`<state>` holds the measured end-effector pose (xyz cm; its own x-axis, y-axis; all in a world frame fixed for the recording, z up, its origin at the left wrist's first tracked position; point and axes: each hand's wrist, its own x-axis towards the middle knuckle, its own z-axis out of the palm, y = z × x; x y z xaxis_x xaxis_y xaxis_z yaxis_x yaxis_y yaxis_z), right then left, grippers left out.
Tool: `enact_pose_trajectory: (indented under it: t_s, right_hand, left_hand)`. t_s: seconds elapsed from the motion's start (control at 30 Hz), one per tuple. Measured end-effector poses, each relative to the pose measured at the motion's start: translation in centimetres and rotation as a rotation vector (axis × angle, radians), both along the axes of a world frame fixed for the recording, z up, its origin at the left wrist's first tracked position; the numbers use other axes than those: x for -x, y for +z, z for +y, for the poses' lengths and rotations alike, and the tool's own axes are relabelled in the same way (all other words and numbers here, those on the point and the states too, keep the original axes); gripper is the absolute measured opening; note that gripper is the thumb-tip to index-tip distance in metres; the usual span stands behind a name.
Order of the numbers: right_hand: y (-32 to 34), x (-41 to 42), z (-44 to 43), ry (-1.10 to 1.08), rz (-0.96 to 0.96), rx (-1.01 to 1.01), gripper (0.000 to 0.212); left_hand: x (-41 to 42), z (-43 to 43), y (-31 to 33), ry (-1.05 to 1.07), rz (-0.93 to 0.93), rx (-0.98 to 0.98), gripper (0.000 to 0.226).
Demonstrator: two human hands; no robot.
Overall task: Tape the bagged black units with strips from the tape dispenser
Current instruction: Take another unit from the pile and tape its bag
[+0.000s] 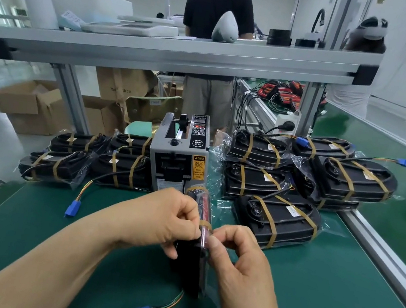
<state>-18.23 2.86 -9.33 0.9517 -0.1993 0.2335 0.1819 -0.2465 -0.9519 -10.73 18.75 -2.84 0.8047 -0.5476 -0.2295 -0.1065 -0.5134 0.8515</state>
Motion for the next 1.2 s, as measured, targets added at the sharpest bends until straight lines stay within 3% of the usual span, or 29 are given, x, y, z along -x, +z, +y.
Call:
enact_pose_trajectory:
  t_s: [0.27,0.37,0.5,0.6,0.73,0.83,0.97,1.2]
  right_hand:
    - [-0.2,0.1,0.0,-0.002,-0.005,0.026,0.021]
    - [-0.4,0.1,-0.1,-0.006,0.004,0.03,0.021]
    - [-0.3,0.1,0.1,0.003,0.005,0.009,0.019]
    - [-0.4,0.1,0.0,-0.004,0.002,0.012,0.02]
    - [-0.4,0.2,-0.2,0.016,0.036,0.005,0.018]
    - [0.3,-0.4,-0.8,0.05,0.092,-0.011,0.013]
    - [2.4,-4.1,-1.4,-0.03,0.085,0.174,0.028]
    - [4.9,-10.1,0.3,0.079,0.148,0.811,0.035]
  left_hand:
    - [0.5,0.1,-1.0,0.047,-0.057,0.02,0.006]
    - [1.1,0.0,-1.9,0.121,-0.133,0.048,0.026]
    - [1.6,-0.5,-3.1,0.248,-0.267,0.11,0.015]
    - [2.0,-0.4,-3.3,0.256,-0.229,0.172,0.017]
    - [2.3,0.2,-2.9,0.187,-0.082,0.208,0.043]
    - [2.4,0.3,-2.9,0.21,-0.097,0.199,0.057]
    - [2.6,0.0,-3.1,0.253,-0.139,0.177,0.057]
    - [2.8,-0.1,-3.2,0.271,-0.152,0.162,0.055]
